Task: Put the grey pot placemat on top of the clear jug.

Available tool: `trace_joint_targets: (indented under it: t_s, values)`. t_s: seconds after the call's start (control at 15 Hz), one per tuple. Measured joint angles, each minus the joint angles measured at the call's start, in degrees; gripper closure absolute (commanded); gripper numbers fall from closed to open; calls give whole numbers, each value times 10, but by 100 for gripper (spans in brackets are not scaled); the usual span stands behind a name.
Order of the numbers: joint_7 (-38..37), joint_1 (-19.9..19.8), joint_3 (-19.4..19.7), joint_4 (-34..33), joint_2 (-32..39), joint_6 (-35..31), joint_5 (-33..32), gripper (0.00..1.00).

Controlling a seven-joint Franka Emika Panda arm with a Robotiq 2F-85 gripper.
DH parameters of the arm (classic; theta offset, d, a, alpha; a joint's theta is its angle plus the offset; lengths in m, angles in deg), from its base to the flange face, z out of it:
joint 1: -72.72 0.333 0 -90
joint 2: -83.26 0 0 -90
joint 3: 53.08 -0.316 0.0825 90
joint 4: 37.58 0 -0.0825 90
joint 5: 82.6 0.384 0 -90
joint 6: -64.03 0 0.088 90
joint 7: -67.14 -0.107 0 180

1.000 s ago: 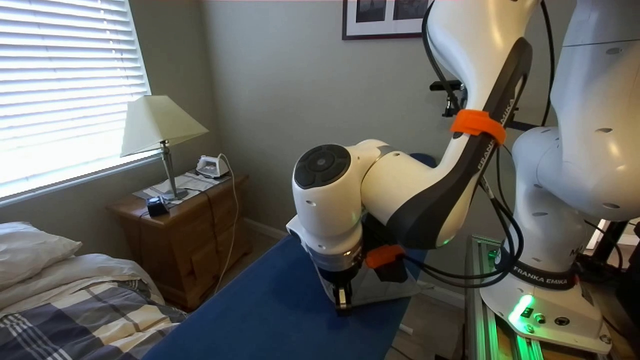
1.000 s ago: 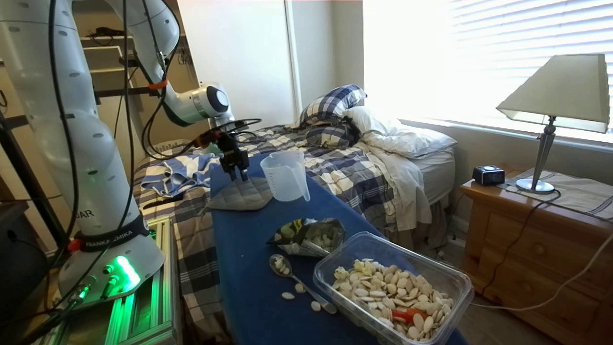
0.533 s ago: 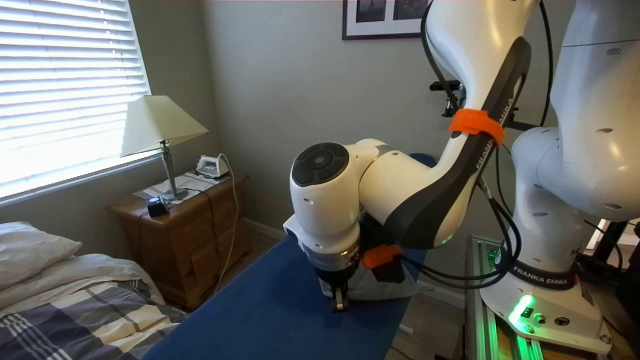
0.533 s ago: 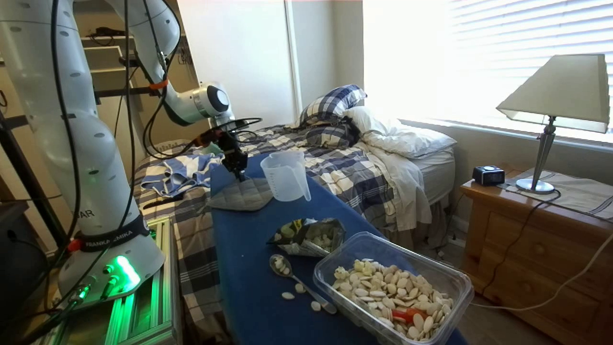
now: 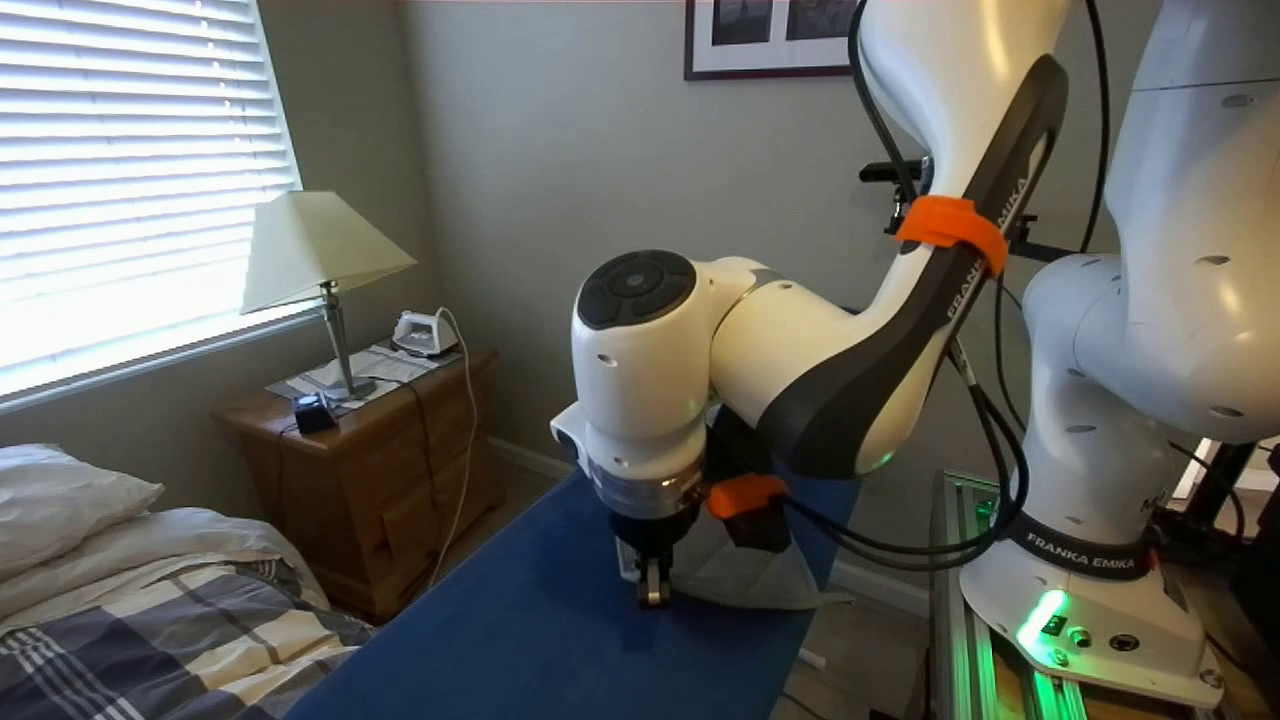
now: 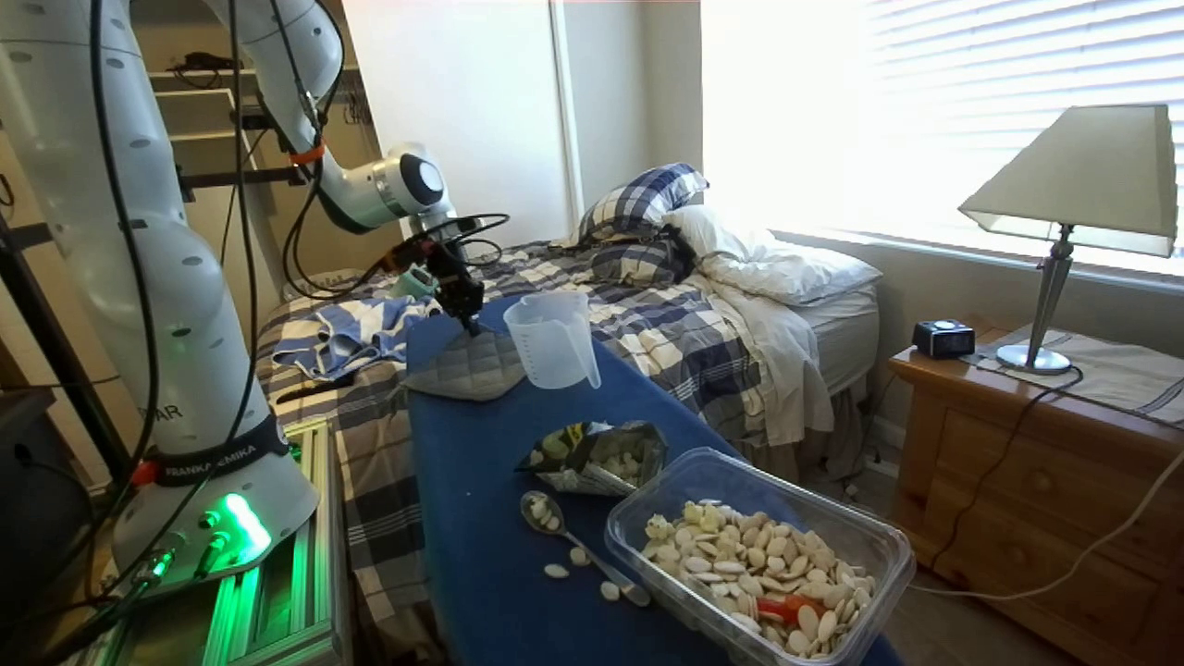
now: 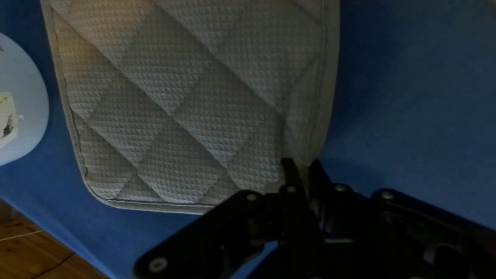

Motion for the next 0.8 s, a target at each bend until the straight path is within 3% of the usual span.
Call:
trace_joint_targets:
  t_s: [0.53, 0.6, 0.8]
  values:
    - [-2, 8, -25, -11, -131, 73, -4, 97]
    - [1, 8, -27, -10, -146, 80, 0, 90]
    - [17, 6, -26, -1, -168, 81, 22, 90]
